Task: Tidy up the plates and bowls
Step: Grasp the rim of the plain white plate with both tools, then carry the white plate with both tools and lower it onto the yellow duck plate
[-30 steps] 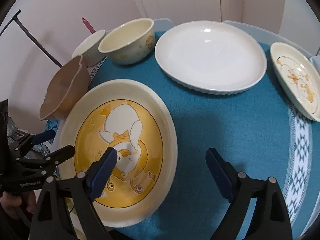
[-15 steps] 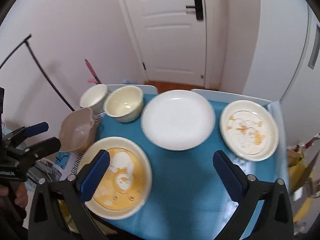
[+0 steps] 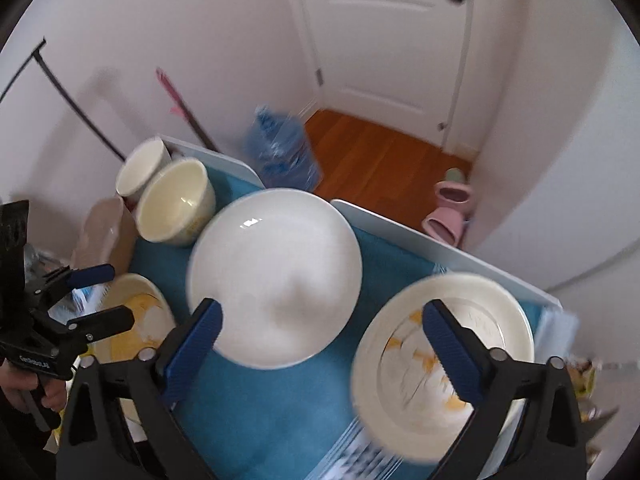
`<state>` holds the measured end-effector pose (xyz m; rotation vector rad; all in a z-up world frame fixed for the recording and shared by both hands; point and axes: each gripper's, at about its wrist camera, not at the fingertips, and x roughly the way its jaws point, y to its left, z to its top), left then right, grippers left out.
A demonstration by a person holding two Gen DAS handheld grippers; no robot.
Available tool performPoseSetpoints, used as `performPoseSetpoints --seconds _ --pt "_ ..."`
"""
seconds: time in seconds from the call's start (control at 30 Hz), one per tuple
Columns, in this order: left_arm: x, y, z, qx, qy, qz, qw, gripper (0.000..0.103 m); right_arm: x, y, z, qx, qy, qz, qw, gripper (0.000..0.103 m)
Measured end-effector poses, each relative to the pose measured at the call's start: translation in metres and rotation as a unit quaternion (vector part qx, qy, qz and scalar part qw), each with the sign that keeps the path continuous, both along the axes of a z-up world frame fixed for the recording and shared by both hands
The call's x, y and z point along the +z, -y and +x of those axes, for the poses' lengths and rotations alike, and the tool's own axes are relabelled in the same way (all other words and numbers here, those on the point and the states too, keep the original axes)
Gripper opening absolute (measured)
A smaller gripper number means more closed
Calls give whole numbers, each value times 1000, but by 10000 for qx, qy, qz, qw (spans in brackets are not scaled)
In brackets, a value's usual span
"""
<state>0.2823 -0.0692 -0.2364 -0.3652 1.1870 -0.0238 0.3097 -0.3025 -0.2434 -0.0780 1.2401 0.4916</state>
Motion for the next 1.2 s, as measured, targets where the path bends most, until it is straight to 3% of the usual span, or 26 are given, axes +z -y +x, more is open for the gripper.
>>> performPoseSetpoints --seconds 0.13,0.3,0.37,0.43,0.5,0.6,1.2 --pt "-33 5 16 250 -292 -2 9993 80 -42 1 28 429 -500 101 9978 61" --pt "-56 9 25 323 -461 105 9984 60 -73 -6 39 978 -705 199 9925 44" --pt "-59 13 28 309 -411 225 9984 60 -81 -7 40 1148 -761 187 9903 35" --pt "-61 15 31 291 -428 181 9985 52 -85 -6 40 1240 -784 209 9890 32" --pt "-65 17 33 301 -452 198 9983 37 -84 -6 40 1307 -731 219 9885 28" --pt "-68 22 34 279 -437 318 9982 32 -85 -6 39 1431 -757 265 9865 20" --pt "-63 31 37 257 -412 469 9977 28 -73 -4 37 1376 -495 91 9892 19"
